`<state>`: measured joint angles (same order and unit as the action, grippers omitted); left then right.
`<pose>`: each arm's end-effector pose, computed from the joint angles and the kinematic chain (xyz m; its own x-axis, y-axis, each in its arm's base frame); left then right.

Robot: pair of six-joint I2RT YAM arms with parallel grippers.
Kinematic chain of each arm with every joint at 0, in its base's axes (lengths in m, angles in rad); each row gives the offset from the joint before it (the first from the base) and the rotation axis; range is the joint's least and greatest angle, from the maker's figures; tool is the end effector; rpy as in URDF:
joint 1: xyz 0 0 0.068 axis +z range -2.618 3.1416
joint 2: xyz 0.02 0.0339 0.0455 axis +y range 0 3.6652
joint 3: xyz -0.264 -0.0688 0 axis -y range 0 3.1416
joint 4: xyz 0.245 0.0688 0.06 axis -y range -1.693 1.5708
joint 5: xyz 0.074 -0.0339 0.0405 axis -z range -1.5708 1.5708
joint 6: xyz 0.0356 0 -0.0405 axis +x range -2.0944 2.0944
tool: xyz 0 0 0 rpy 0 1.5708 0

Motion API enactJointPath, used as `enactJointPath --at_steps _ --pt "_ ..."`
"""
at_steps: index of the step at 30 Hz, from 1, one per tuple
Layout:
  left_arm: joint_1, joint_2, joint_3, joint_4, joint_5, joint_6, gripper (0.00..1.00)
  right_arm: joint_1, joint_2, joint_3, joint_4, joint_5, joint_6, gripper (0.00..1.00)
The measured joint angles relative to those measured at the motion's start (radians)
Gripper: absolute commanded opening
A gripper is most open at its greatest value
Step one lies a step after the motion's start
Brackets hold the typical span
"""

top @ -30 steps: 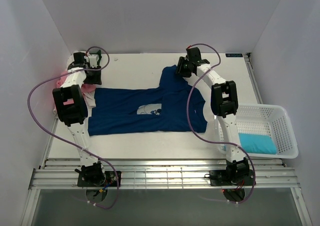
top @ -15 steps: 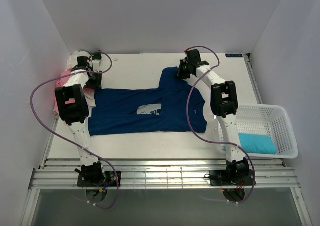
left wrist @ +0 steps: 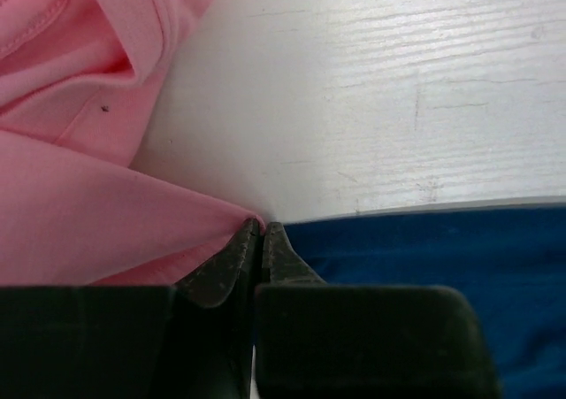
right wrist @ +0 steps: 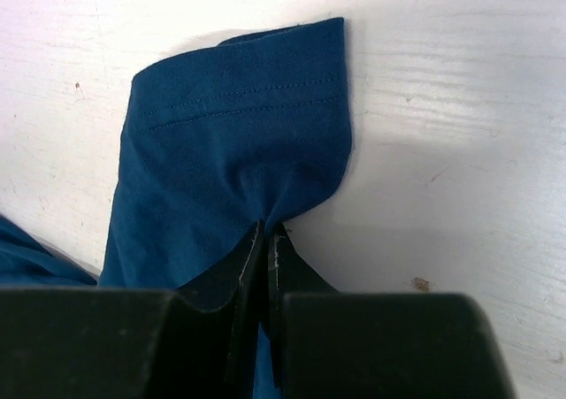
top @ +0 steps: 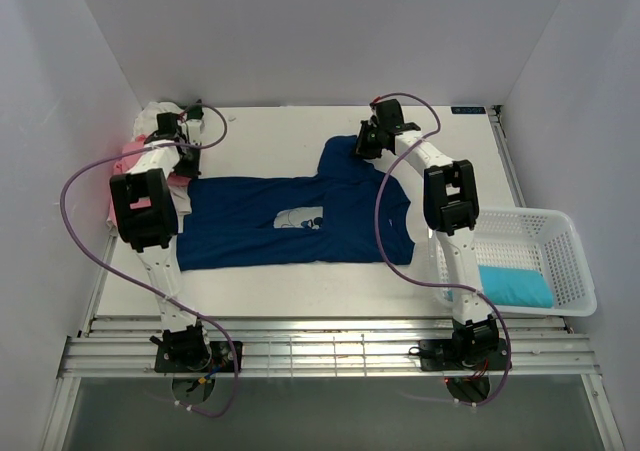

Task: Roll the t-shirts
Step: Fold the T-shirt at the center of the board.

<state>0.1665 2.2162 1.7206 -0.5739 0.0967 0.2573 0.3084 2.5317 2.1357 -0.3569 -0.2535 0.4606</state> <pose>0.4694 0.0754 0.1647 -0.8667 0.1112 -0.4863 0.1048 0.9937 0.0404 0.5354 0.1799 0.1514 -0.7917 0.1994 -0.5774 -0.1298 0.8687 0.4780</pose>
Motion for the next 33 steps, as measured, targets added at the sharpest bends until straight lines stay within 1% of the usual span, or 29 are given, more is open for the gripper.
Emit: enactJointPath --at_steps 2,5,12,16,26,33 --pt "-0.002 -0.019 -0.023 0.012 -0.004 0.003 0.0 -0.001 -0.005 -0.01 0.0 -0.009 0.0 0.08" --pt "-0.003 -0.06 -0.057 0.02 -0.004 0.013 0.0 -0.002 -0.029 -0.048 0.0 -0.016 -0.004 0.08" --pt "-0.004 -0.132 -0.086 0.038 -0.003 0.025 0.0 -0.005 -0.122 -0.166 -0.028 -0.023 -0.057 0.08" --pt "-0.005 -0.195 -0.158 0.049 -0.002 0.037 0.0 -0.007 -0.204 -0.239 -0.033 -0.039 -0.09 0.08" --pt "-0.004 -0.467 -0.406 0.051 0.002 0.097 0.0 -0.007 -0.544 -0.591 -0.02 -0.034 -0.177 0.08" --pt "-0.004 -0.533 -0.507 0.042 -0.001 0.13 0.0 -0.007 -0.755 -0.863 0.02 -0.041 -0.179 0.08"
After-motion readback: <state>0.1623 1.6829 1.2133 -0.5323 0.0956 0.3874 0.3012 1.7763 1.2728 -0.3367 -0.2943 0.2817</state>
